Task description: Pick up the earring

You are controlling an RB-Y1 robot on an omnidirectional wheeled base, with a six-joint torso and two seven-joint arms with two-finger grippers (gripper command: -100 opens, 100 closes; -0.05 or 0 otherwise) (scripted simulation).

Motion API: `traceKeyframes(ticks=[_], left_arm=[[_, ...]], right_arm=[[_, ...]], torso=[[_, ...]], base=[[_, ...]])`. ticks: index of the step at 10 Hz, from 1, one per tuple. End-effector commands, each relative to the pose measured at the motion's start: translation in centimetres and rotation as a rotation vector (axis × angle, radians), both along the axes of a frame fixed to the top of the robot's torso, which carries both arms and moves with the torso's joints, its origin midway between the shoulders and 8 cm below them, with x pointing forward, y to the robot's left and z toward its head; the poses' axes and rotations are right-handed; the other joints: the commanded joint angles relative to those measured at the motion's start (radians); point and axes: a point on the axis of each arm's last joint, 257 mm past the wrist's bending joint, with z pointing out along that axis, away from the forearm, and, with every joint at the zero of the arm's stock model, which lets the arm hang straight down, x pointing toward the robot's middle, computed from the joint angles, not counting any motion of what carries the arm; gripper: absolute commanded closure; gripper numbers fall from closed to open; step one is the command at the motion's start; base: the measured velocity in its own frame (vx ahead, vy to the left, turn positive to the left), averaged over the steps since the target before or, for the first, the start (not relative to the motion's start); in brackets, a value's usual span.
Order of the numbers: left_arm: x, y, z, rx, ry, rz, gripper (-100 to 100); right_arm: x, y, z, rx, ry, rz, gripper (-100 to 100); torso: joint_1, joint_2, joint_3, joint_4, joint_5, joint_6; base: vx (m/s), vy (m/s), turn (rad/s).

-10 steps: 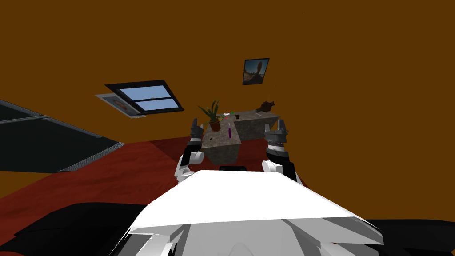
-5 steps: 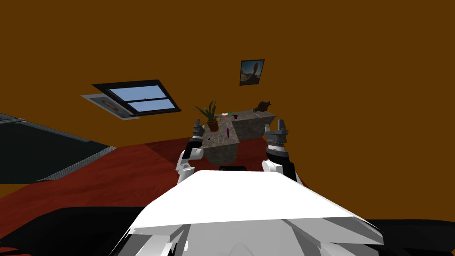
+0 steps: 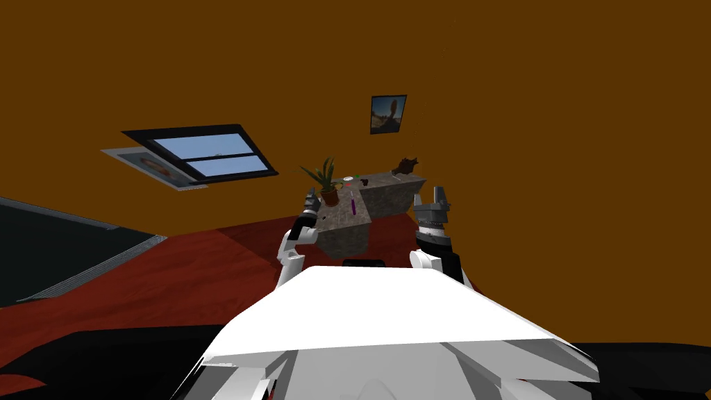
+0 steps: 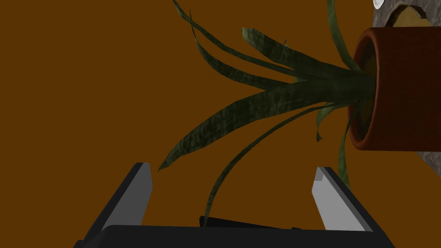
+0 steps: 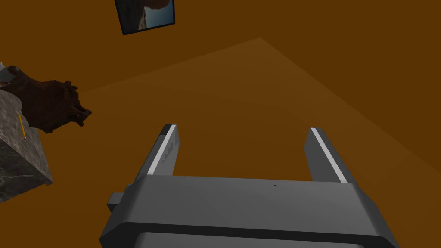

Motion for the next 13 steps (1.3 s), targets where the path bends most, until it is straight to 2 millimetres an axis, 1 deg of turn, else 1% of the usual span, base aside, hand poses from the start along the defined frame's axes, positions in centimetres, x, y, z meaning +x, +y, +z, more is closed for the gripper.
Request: traceKeyframes(ticks=[1,2,4,5,6,7,8,9,10,11,12,13], left_arm=[[0.3,0.4,-0.5,-0.004,0.028,0.005,-100],[1.6,1.4,-1.3,-0.011,0.065,0.018,-100],[1.7,1.6,-2.1,-0.015,0.095,0.023,-100],[3.0,2.8,-2.9,-0.024,0.132,0.040,-100],[3.0,2.9,-3.5,-0.027,0.157,0.045,-100],[3.1,2.9,-3.7,-0.028,0.165,0.046,-100],[4.2,4.3,-4.4,-0.040,0.202,0.067,-100],[4.3,4.4,-5.2,-0.043,0.228,0.073,-100],[4.3,4.5,-5.4,-0.044,0.238,0.075,-100],[5.3,5.9,-5.9,-0.058,0.269,0.099,-100],[5.3,6.2,-6.9,-0.062,0.299,0.107,-100],[5.3,6.2,-7.2,-0.064,0.312,0.109,-100]], right_arm=[[0.0,0.0,0.0,0.000,0.000,0.000,0],[0.0,0.0,0.0,0.000,0.000,0.000,0],[0.0,0.0,0.0,0.000,0.000,0.000,0],[0.0,0.0,0.0,0.000,0.000,0.000,0],[0.0,0.0,0.0,0.000,0.000,0.000,0],[0.0,0.0,0.0,0.000,0.000,0.000,0],[0.0,0.0,0.0,0.000,0.000,0.000,0],[0.0,0.0,0.0,0.000,0.000,0.000,0],[0.0,0.0,0.0,0.000,0.000,0.000,0],[0.0,0.0,0.0,0.000,0.000,0.000,0],[0.0,0.0,0.0,0.000,0.000,0.000,0],[0.0,0.0,0.0,0.000,0.000,0.000,0]], torso=[[0.000,0.000,0.000,0.000,0.000,0.000],[0.000,0.000,0.000,0.000,0.000,0.000],[0.000,0.000,0.000,0.000,0.000,0.000],[0.001,0.000,0.000,0.000,0.000,0.000],[0.000,0.000,0.000,0.000,0.000,0.000],[0.000,0.000,0.000,0.000,0.000,0.000],[0.001,0.000,0.000,0.000,0.000,0.000],[0.000,0.000,0.000,0.000,0.000,0.000],[0.000,0.000,0.000,0.000,0.000,0.000],[0.001,0.000,0.000,0.000,0.000,0.000],[0.000,0.000,0.000,0.000,0.000,0.000],[0.000,0.000,0.000,0.000,0.000,0.000]], base=[[-0.006,-0.006,0.009],[-0.008,-0.017,-0.121],[-0.009,-0.009,-0.028],[-0.009,-0.015,-0.106],[-0.009,-0.012,-0.079],[-0.004,-0.005,0.001],[-0.009,-0.017,-0.132],[-0.008,-0.014,-0.064],[-0.004,-0.007,0.020],[-0.013,-0.015,-0.098],[-0.009,-0.012,-0.086],[0.000,0.000,0.000]])
